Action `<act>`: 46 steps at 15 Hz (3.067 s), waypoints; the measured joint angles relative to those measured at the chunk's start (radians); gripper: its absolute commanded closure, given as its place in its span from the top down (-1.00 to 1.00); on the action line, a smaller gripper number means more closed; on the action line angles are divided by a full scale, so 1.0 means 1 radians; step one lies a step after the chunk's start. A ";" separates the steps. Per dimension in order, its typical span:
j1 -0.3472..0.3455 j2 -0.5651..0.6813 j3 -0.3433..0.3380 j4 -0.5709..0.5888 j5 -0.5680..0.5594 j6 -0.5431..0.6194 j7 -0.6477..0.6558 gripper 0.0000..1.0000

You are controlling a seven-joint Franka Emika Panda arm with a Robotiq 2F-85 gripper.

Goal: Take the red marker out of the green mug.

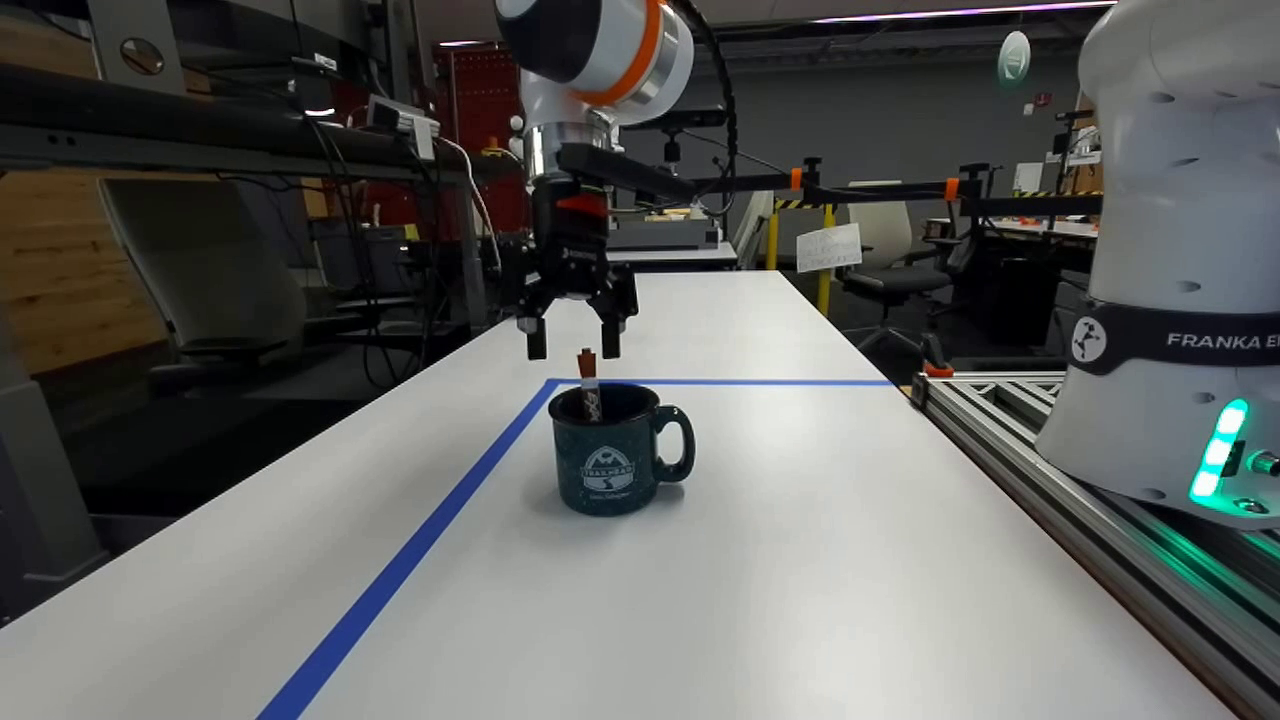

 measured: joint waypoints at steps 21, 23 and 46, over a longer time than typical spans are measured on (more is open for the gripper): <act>0.000 0.009 0.009 0.031 0.001 -0.059 0.091 -0.47; 0.000 0.009 0.008 0.031 0.000 -0.059 0.100 -0.71; -0.026 -0.097 -0.053 0.172 -0.032 -0.338 0.121 -0.90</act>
